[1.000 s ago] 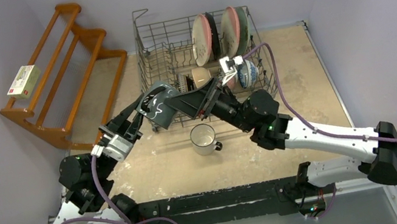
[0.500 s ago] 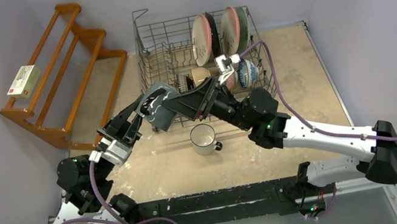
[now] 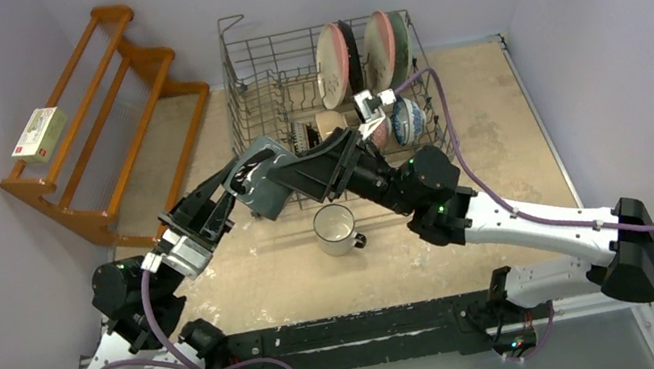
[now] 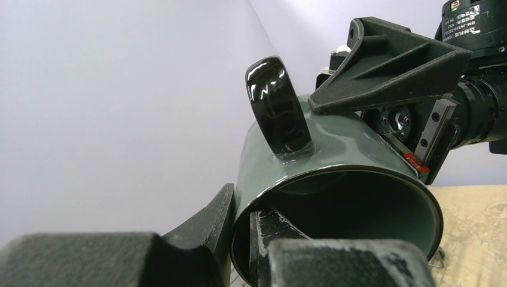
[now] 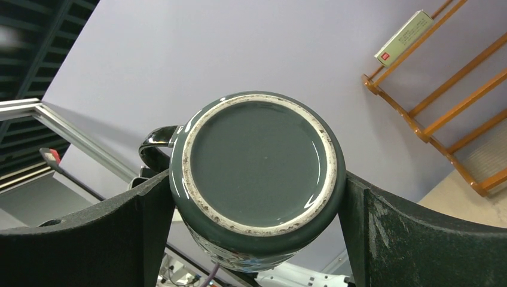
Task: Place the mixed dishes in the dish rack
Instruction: Turn the cup upside down in the dish rack.
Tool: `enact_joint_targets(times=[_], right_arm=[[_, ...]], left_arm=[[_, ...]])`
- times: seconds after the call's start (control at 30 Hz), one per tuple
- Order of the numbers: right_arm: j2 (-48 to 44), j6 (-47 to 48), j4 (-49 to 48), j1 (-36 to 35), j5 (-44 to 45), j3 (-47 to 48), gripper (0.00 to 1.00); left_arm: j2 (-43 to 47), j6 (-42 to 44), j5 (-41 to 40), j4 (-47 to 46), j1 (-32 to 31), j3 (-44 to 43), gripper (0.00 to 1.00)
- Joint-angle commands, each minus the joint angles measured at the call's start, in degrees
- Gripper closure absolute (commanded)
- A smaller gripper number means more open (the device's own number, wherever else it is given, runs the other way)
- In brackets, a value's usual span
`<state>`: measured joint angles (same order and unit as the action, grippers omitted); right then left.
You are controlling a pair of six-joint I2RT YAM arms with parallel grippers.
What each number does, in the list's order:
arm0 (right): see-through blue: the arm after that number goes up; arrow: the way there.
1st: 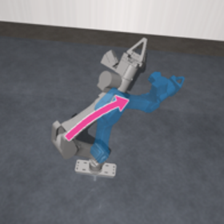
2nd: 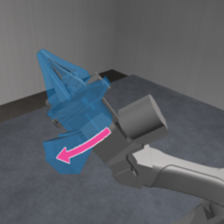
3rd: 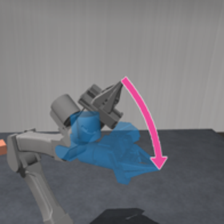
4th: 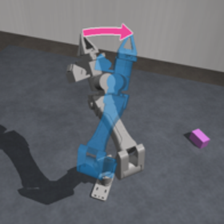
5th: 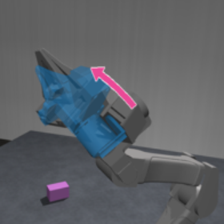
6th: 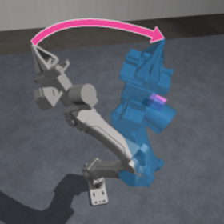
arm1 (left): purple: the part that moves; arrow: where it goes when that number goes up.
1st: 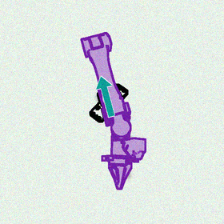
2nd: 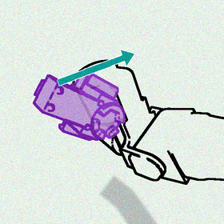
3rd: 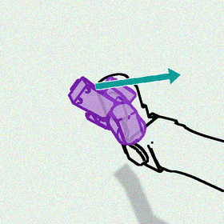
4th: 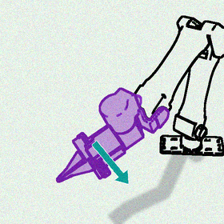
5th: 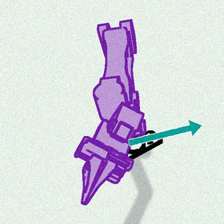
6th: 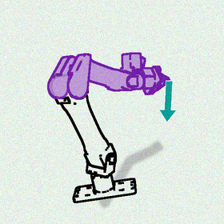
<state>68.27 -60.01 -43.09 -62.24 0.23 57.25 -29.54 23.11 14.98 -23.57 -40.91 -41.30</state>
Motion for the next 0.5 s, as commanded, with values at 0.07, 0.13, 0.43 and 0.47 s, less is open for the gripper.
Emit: enact_joint_targets(times=[0.07, 0.13, 0.43, 0.47], right_arm=[[1.1, -0.7, -4.4, -0.2, 1.7, 2.8, 0.01], [1.7, -0.8, -4.5, -0.1, 1.7, 3.1, 0.01], [1.8, -0.8, -7.9, -0.2, 1.0, 1.2, 0.3], [1.6, -0.9, -8.3, -0.1, 0.8, 0.9, 0.36]], left_arm=[[-1.1, -2.3, 5.0, -4.5, -0.3, 0.1, 1.0], [-1.1, -2.3, 5.0, -4.6, -0.3, 0.2, 1.0], [-0.1, -1.9, 3.3, -4.0, -0.3, 1.0, 1.0], [-0.1, -1.9, 3.2, -3.9, -0.3, 1.0, 1.0]])
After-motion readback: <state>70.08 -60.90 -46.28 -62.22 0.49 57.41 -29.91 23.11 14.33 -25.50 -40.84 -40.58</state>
